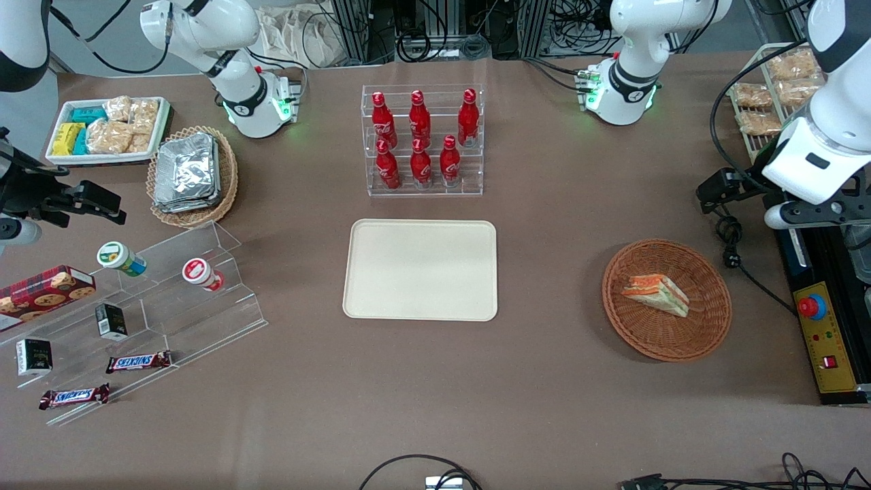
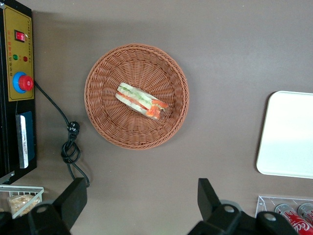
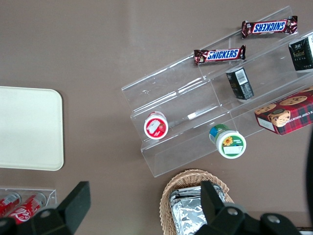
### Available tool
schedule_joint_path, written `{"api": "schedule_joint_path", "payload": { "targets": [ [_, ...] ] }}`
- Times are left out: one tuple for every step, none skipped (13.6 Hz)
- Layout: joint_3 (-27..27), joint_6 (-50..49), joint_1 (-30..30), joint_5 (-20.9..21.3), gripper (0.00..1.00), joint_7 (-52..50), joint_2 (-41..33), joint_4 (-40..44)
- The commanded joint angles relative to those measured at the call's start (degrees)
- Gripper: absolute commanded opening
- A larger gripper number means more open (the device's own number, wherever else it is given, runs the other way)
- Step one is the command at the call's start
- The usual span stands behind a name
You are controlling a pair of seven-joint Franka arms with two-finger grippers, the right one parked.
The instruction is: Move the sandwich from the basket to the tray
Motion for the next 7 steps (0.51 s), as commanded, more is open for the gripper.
{"api": "schedule_joint_path", "payload": {
  "targets": [
    [0.96,-0.21,-1.11,-0.25,1.0,0.34,0.4,1.62],
    [0.96,-0.21,-1.11,-0.25,1.0,0.43,0.49,1.71],
    [0.96,-0.12,-1.11,-0.17,1.0,0.43,0.49,1.63],
    [0.96,-0.21,-1.02,-0.17,1.0,0.35,0.58,1.62],
    [0.96,-0.12,-0.93,-0.17,1.0,0.26,0.66,1.45],
    [0.96,-0.12,-0.93,-0.25,1.0,-0.09,0.84,1.19],
    [0.96,-0.21,-0.84,-0.25,1.0,-0.62,1.19,1.1]
  ]
}}
